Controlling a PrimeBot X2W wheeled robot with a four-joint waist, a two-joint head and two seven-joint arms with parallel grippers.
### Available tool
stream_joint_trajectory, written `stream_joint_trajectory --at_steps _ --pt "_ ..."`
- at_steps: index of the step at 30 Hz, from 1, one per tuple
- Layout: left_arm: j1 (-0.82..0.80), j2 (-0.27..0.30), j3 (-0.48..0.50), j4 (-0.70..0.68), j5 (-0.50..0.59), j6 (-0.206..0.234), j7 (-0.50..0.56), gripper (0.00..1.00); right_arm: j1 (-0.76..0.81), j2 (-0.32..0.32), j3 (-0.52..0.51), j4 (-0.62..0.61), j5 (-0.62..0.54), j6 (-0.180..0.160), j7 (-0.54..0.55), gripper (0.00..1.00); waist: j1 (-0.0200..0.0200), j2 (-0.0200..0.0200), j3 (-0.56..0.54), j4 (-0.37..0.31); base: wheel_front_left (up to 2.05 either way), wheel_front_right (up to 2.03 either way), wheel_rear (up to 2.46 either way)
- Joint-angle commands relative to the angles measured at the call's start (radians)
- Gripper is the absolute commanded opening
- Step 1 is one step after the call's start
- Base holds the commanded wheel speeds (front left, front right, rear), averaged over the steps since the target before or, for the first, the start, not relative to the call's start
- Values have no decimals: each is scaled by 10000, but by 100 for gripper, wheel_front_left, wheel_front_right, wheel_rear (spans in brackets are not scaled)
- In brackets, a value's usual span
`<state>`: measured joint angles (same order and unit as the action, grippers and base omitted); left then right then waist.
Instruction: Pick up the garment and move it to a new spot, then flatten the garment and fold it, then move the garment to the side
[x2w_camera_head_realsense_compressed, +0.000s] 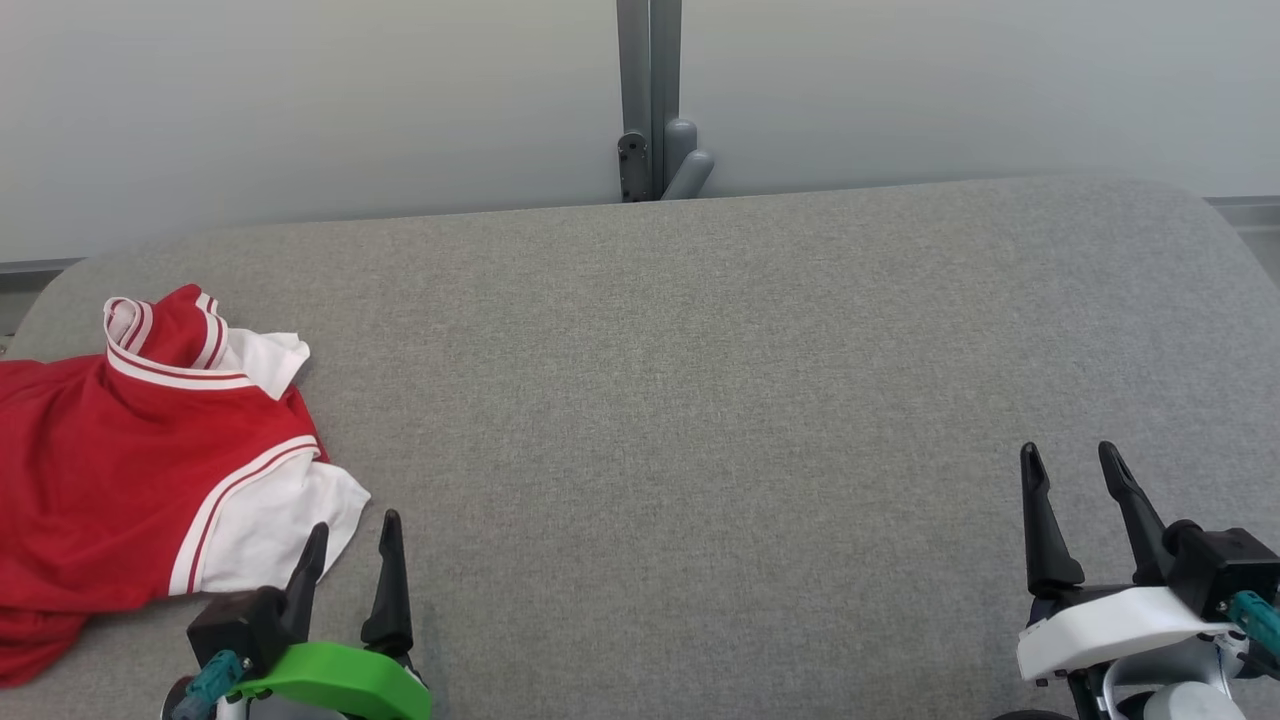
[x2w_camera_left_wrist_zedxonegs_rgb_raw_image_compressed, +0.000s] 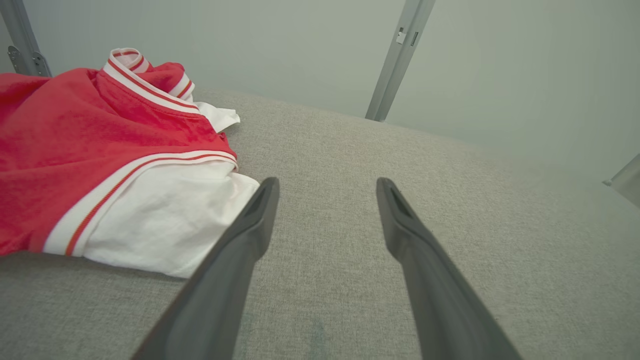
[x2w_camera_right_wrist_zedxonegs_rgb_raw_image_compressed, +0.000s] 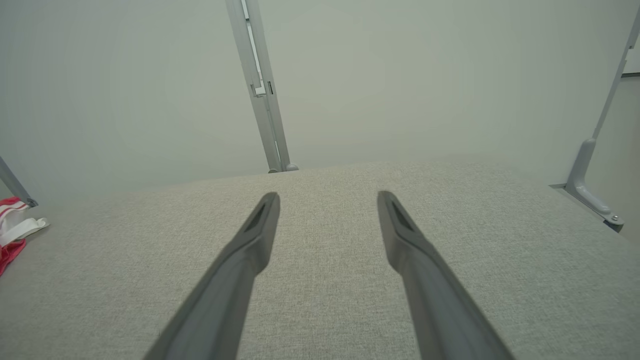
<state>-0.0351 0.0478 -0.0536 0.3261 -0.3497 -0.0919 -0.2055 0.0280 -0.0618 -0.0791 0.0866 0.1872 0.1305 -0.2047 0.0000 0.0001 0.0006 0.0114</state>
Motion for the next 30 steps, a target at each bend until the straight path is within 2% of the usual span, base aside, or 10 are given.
stream_joint_trajectory --at_steps 1,30 --pt "10 38 8 -23 275 -7 -108 100 54 -60 -21 -121 -237 3 -130 100 0 -1 3 2 0 0 0" --pt "66 45 190 187 1625 236 -615 100 247 -173 -118 45 -1467 2 -629 100 0 -1 105 44 0 0 0"
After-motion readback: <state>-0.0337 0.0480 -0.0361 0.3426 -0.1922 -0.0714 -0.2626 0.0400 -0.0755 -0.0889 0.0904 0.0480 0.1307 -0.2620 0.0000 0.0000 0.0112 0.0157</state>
